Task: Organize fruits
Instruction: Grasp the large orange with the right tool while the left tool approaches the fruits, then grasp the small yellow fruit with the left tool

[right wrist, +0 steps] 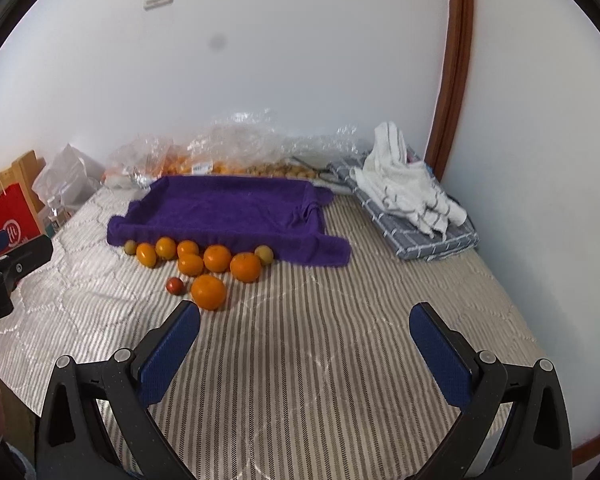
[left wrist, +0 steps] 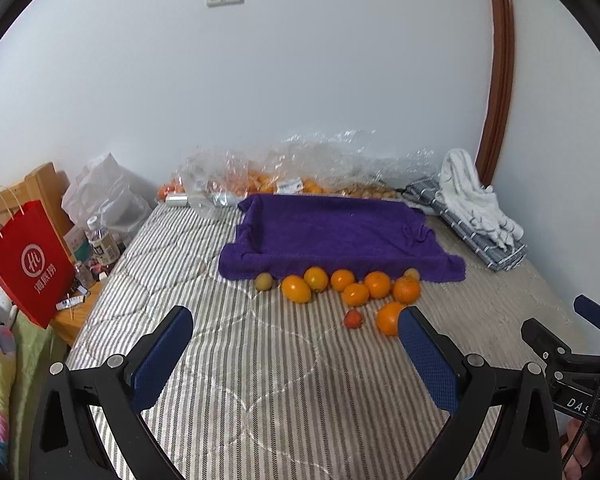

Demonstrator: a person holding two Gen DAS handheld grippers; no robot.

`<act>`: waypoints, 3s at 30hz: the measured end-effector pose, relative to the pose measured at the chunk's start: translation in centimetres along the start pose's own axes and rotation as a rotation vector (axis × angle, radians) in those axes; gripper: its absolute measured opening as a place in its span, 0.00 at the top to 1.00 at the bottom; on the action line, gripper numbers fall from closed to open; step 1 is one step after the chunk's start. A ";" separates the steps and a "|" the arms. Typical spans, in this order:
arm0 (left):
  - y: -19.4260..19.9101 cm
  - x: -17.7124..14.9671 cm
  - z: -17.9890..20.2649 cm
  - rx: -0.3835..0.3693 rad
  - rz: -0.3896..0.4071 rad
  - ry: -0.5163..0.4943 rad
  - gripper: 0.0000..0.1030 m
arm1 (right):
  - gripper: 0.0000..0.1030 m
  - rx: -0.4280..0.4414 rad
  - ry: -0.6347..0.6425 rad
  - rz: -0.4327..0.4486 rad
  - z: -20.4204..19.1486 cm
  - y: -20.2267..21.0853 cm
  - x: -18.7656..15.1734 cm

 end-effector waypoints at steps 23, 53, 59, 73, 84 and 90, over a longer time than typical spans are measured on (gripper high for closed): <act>-11.8 -7.3 -7.6 0.056 -0.279 0.027 0.19 | 0.28 0.268 -0.043 -0.216 -5.7 -12.0 -4.0; -13.2 -6.8 -9.0 -0.018 -0.303 0.042 0.14 | 0.59 0.325 0.156 -0.209 -9.5 -16.2 -2.4; -13.3 -6.0 -7.8 -0.043 -0.351 0.023 0.21 | 0.59 0.306 0.163 -0.179 -6.0 -15.5 -2.7; -20.3 -2.5 -4.5 -0.005 -0.346 -0.076 0.56 | 0.59 0.315 0.028 -0.187 0.5 -16.4 -2.7; -22.7 -1.8 -4.9 -0.028 -0.286 -0.014 0.59 | 0.59 0.387 0.020 -0.203 -0.2 -16.7 -2.9; -22.3 -1.6 -5.3 -0.083 -0.247 0.042 0.78 | 0.59 0.432 0.003 -0.186 -0.1 -16.3 -2.9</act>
Point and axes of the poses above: each gripper's, at about its wrist camera, not at the fingertips, and y roughly against the way its jaws point, z to its right, x to its top, the point moved 3 cm from there along -y, roughly the way its jaws point, and after that the axes turned 4 degrees about z, right-handed, at the moved point
